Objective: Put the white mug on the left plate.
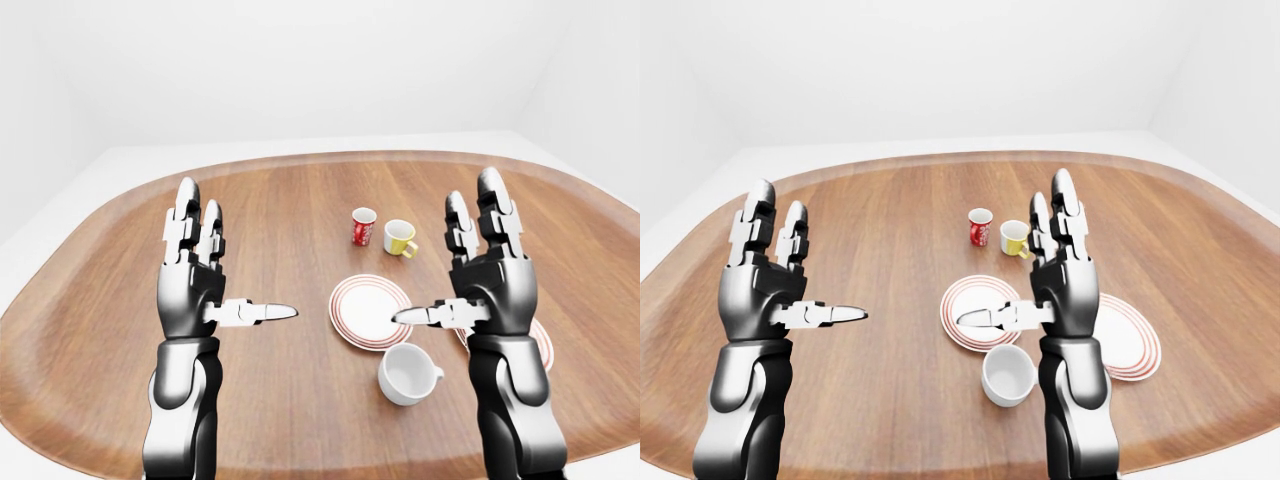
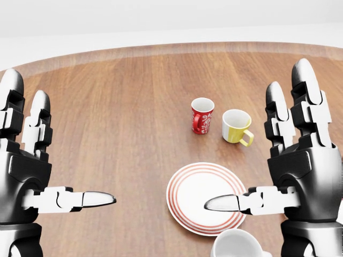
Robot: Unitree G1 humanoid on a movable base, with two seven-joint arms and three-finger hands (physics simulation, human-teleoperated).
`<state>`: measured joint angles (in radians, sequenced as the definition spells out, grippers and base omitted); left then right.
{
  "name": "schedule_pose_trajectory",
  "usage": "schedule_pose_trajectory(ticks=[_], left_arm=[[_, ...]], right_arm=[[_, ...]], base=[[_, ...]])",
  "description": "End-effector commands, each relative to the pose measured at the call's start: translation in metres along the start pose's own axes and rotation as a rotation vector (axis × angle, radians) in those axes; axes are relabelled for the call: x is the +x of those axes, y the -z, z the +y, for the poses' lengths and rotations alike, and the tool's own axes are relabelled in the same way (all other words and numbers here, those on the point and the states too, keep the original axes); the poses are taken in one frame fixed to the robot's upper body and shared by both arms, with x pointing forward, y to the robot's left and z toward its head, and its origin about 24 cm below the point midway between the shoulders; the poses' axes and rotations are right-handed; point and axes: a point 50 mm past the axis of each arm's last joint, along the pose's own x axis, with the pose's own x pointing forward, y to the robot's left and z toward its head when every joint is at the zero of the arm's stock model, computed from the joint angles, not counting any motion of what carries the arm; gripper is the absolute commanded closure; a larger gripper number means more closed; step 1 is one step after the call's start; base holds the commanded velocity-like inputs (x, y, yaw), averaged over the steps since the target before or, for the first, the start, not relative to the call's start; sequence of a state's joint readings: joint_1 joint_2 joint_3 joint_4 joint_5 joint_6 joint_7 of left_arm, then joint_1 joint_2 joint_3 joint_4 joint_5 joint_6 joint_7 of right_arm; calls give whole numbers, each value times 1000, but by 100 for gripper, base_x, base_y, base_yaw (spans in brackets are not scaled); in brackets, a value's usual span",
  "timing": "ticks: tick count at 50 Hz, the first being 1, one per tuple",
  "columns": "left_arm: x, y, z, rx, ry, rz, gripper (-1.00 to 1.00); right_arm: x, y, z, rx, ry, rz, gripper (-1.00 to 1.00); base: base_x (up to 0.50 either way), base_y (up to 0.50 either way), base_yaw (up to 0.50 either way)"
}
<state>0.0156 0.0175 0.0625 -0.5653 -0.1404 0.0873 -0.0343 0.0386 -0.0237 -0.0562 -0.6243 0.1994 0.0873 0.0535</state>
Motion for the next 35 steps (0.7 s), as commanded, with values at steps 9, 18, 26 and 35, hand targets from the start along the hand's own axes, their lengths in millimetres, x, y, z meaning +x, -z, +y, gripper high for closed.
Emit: schedule_pose_trajectory(ticks=[9,18,26,35], left_arm=[[0,-1,-1,0,2,-3,-100],[-1,1,0,1,2,6,-100],[-1,-2,0,4,3,-6,-100],[-1,-1,0,4,3,-4,-100]], right_arm=[[-14,10,23,-31,-109,69,-100],[-22,20,34,-76,-180,132,-100],[-19,37,27,-146,-148,193,-100],[-17,34,23,-194,-143,181,-100]], base=[[0,0,0],[0,0,0],[0,0,0],[0,0,0]])
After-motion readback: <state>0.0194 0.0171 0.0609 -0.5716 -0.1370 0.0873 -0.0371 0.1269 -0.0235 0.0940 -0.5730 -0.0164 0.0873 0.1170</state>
